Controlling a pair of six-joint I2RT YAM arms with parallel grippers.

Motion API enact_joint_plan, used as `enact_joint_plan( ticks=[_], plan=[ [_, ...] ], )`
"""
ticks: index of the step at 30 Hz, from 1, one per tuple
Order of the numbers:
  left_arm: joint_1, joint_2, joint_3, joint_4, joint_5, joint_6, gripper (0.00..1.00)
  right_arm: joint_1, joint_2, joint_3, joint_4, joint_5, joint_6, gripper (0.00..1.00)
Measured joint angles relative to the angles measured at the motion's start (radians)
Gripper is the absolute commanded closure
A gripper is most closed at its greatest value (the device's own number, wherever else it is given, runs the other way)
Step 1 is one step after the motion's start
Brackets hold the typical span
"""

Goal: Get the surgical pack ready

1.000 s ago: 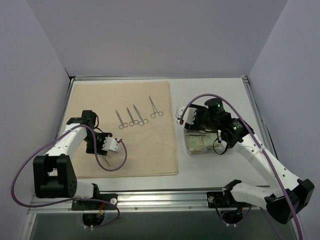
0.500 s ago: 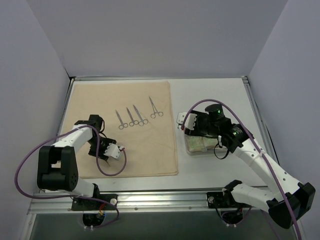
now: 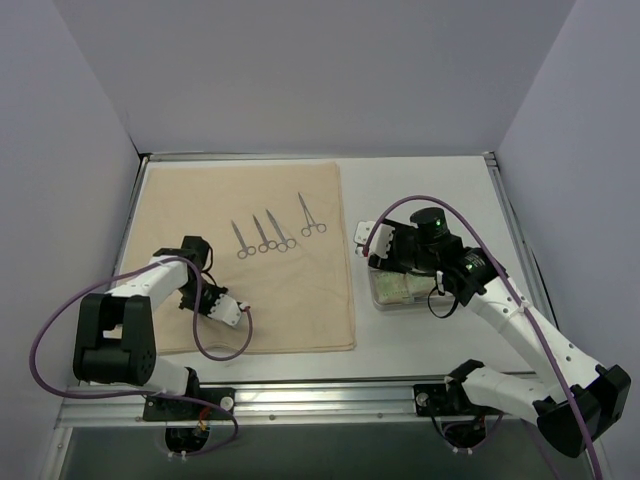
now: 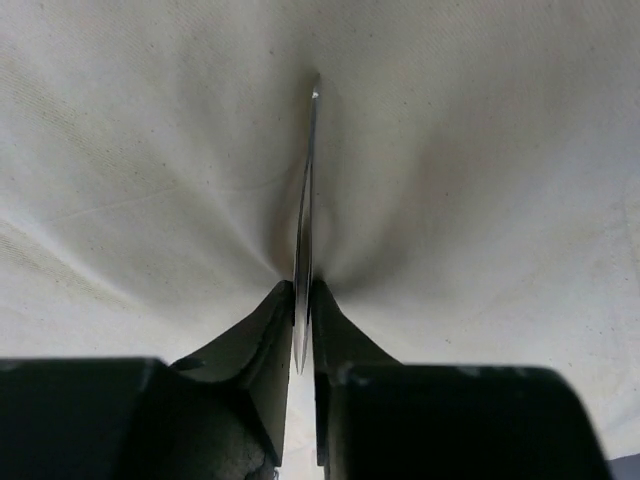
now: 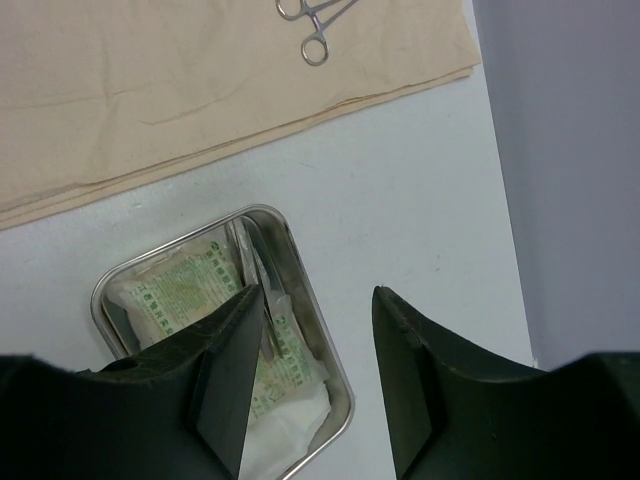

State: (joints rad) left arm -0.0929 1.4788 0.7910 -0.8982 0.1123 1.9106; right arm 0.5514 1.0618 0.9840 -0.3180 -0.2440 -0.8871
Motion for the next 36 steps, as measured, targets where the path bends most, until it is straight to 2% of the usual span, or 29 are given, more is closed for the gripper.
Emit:
enact_joint_plan(
  ticks=[3, 5, 7, 9, 25, 26, 30, 36],
  plan=[
    [-0.006, -0.007, -0.007, 0.011, -0.011, 0.002, 0.97, 0.002, 0.0, 0.0, 0.0, 0.0, 0.007, 0.56],
    [-0.011, -0.009, -0.008, 0.011, -0.016, 0.001, 0.98, 0.002, 0.0, 0.0, 0.0, 0.0, 0.009, 0.56],
    [-0.014, -0.009, -0.008, 0.011, -0.02, -0.011, 0.92, 0.006, 0.0, 0.0, 0.0, 0.0, 0.012, 0.56],
    [-0.016, -0.009, -0.006, 0.01, -0.021, -0.022, 0.79, 0.006, 0.0, 0.0, 0.0, 0.0, 0.013, 0.56],
    [-0.017, -0.008, 0.009, -0.021, -0.02, -0.105, 0.78, 0.007, 0.016, 0.0, 0.0, 0.0, 0.017, 0.56],
    [-0.017, -0.01, 0.009, -0.024, -0.019, -0.11, 0.79, 0.007, 0.016, 0.0, 0.0, 0.0, 0.017, 0.56],
    [-0.017, -0.016, 0.009, -0.032, -0.014, -0.122, 0.97, 0.007, 0.016, 0.0, 0.0, 0.0, 0.021, 0.56],
    [-0.017, -0.016, 0.013, -0.042, -0.011, -0.137, 0.98, 0.007, 0.016, 0.0, 0.0, 0.0, 0.026, 0.56]
  ],
)
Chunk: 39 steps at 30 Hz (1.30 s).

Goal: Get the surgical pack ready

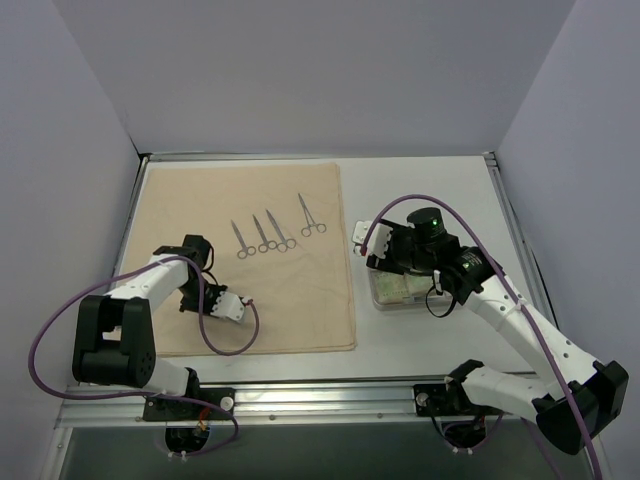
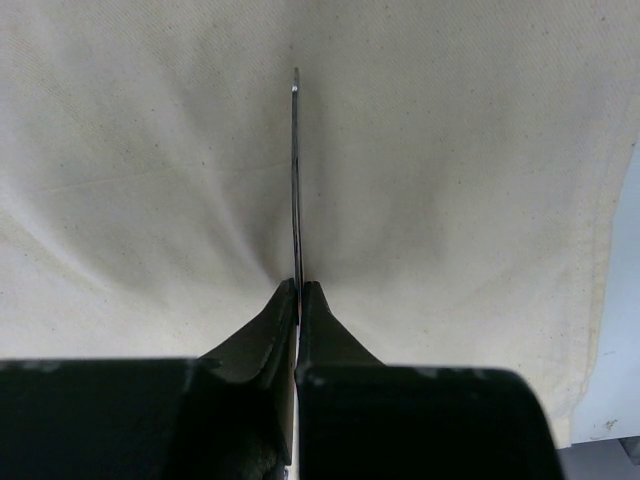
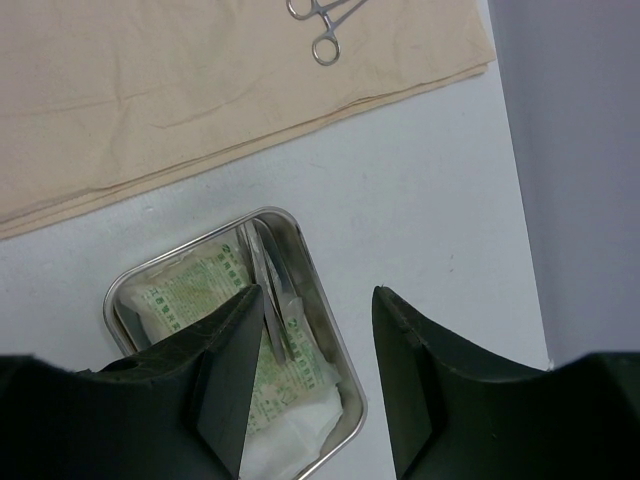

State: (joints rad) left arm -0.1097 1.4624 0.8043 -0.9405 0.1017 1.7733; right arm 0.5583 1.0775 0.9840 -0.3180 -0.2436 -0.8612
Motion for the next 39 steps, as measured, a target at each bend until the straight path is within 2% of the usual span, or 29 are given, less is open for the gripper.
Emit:
enact_joint_plan(
  ticks=[5, 10, 13, 18, 21, 25, 28, 33, 37, 39],
  plan=[
    [0.0, -0.003, 0.048, -0.033, 0.013, -0.06, 0.98, 0.0, 0.0, 0.0, 0.01, -0.001, 0.035, 0.56],
    [0.0, -0.006, 0.166, -0.095, 0.043, -0.166, 0.98, 0.003, -0.019, -0.003, 0.092, -0.032, 0.154, 0.56],
    [-0.002, -0.006, 0.254, -0.151, 0.075, -0.248, 0.98, 0.006, -0.074, -0.08, 0.275, -0.106, 0.282, 0.59],
    [-0.042, -0.002, 0.411, -0.242, 0.123, -0.434, 0.98, 0.069, -0.142, -0.381, 0.753, -0.195, 0.517, 0.59],
    [-0.084, 0.002, 0.481, -0.3, 0.146, -0.554, 0.98, 0.184, -0.074, -0.46, 0.895, -0.183, 0.563, 0.59],
    [-0.146, 0.002, 0.555, -0.35, 0.196, -0.709, 0.98, 0.363, 0.04, -0.452, 1.024, -0.146, 0.564, 0.59],
    [-0.19, -0.006, 0.582, -0.361, 0.241, -0.785, 0.98, 0.43, 0.145, -0.419, 1.138, -0.153, 0.603, 0.59],
    [-0.258, -0.035, 0.588, -0.379, 0.277, -0.85, 0.98, 0.421, 0.28, -0.405, 1.292, -0.166, 0.717, 0.59],
    [-0.277, -0.043, 0.61, -0.392, 0.298, -0.883, 0.98, 0.365, 0.303, -0.412, 1.401, -0.214, 0.83, 0.59],
    [-0.295, -0.043, 0.626, -0.393, 0.298, -0.923, 0.98, 0.309, 0.287, -0.412, 1.401, -0.224, 0.883, 0.59]
  ],
)
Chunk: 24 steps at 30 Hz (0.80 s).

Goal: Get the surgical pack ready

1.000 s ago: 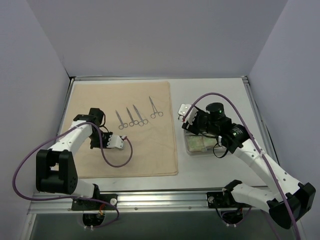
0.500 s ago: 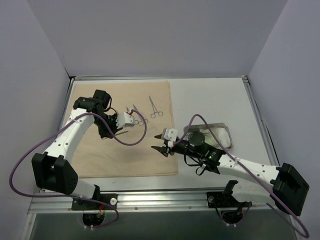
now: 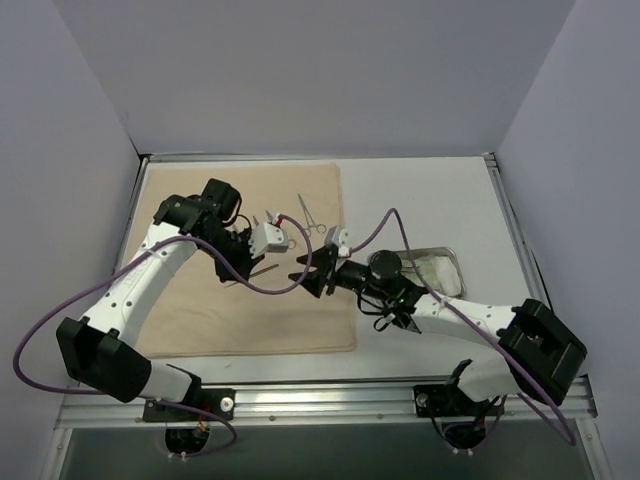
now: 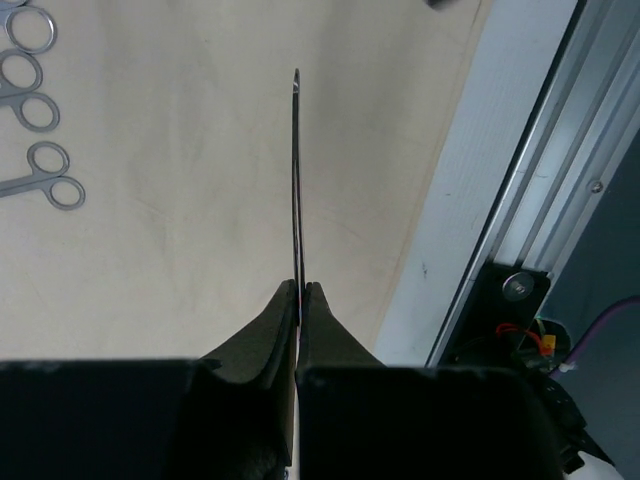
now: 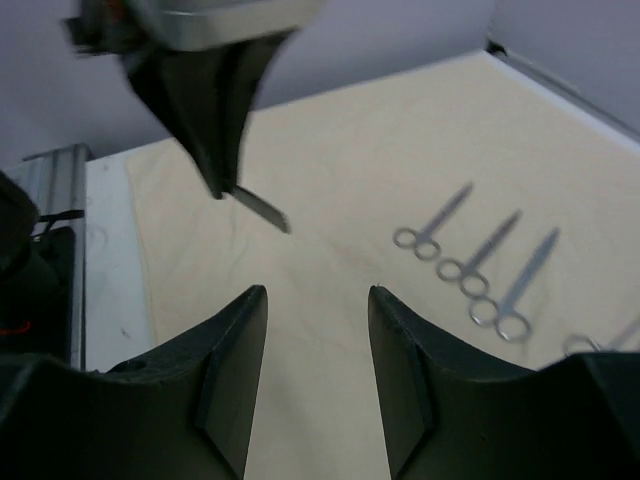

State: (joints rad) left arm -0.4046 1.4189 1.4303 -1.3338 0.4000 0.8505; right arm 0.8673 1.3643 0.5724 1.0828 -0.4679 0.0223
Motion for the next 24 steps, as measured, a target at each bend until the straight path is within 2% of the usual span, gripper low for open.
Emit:
enact_joint_plan(
  ticks=[2, 5, 8, 12, 19, 24],
  plan=[
    [-0.037, 0.012, 0.028, -0.007, -0.001, -0.042, 0.98, -0.07, -0.043, 0.026, -0.121, 0.013, 0.038, 0.6],
    [-0.109, 0.07, 0.111, -0.006, -0.006, -0.124, 0.98, -0.186, -0.117, 0.162, -0.425, 0.1, 0.056, 0.61],
    [-0.162, 0.155, 0.211, 0.039, -0.005, -0.215, 0.98, -0.315, -0.209, 0.287, -0.672, 0.197, 0.057, 0.57],
    [-0.23, 0.277, 0.331, 0.116, -0.045, -0.313, 0.98, -0.479, -0.362, 0.346, -0.925, 0.383, 0.072, 0.47],
    [-0.481, 0.652, 0.7, 0.175, -0.144, -0.388, 0.98, -0.61, -0.404, 0.41, -1.192, 0.71, 0.102, 0.44],
    [-0.603, 0.99, 1.073, 0.151, -0.191, -0.401, 0.98, -0.642, -0.409, 0.415, -1.296, 0.842, 0.064, 0.43]
  ],
)
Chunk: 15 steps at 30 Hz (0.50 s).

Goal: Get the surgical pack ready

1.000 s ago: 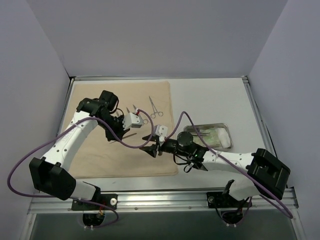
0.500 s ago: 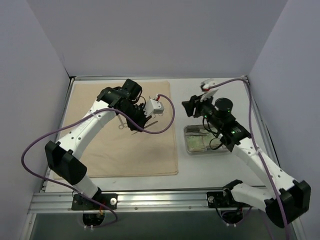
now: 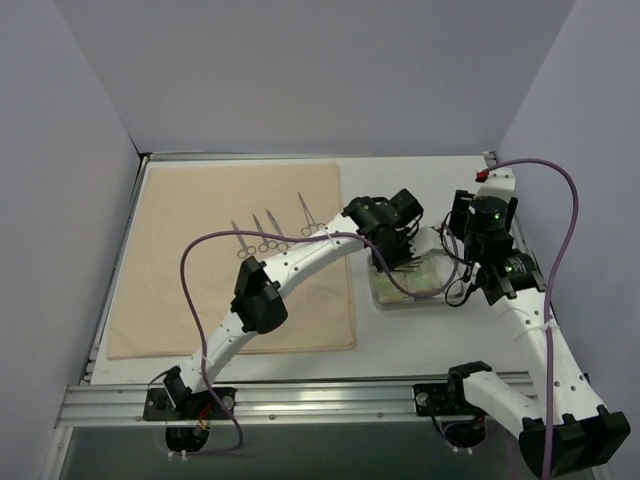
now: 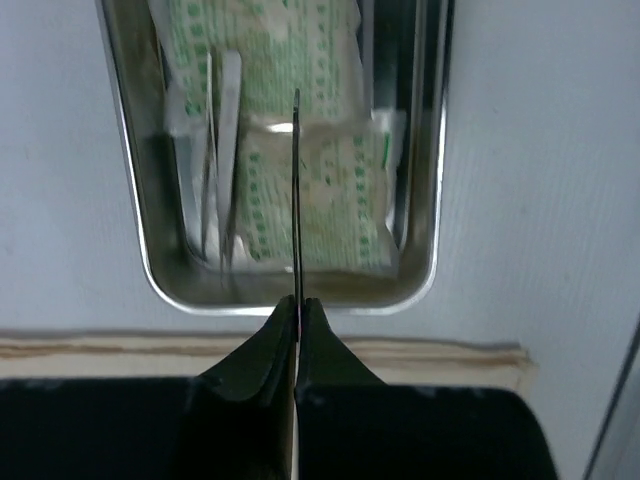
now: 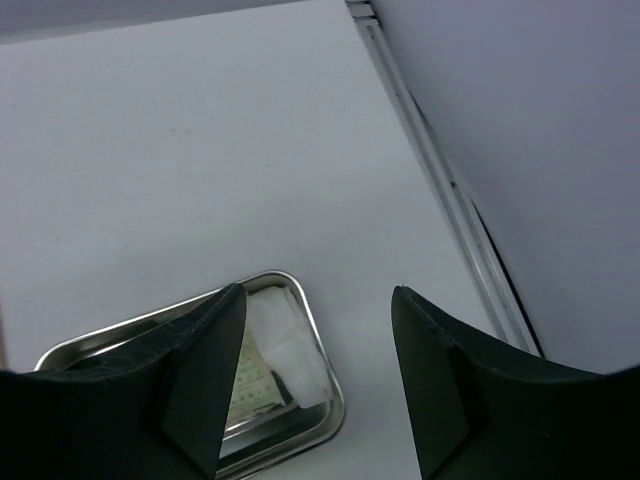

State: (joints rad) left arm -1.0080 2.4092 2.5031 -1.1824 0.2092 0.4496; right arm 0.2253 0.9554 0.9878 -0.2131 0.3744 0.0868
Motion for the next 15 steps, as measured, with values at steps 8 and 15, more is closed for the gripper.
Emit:
enact_joint_plan(
  ticks=[8, 15],
  plan=[
    [-0.017, 0.186, 0.18, 0.032, -0.108, 0.039, 0.98, -0.017, -0.076, -0.001, -0.072, 0.034, -0.019, 0.43],
    [-0.051, 0.241, 0.135, 0.052, -0.183, 0.076, 0.98, 0.005, -0.157, 0.0, -0.103, 0.015, -0.004, 0.43]
  ],
)
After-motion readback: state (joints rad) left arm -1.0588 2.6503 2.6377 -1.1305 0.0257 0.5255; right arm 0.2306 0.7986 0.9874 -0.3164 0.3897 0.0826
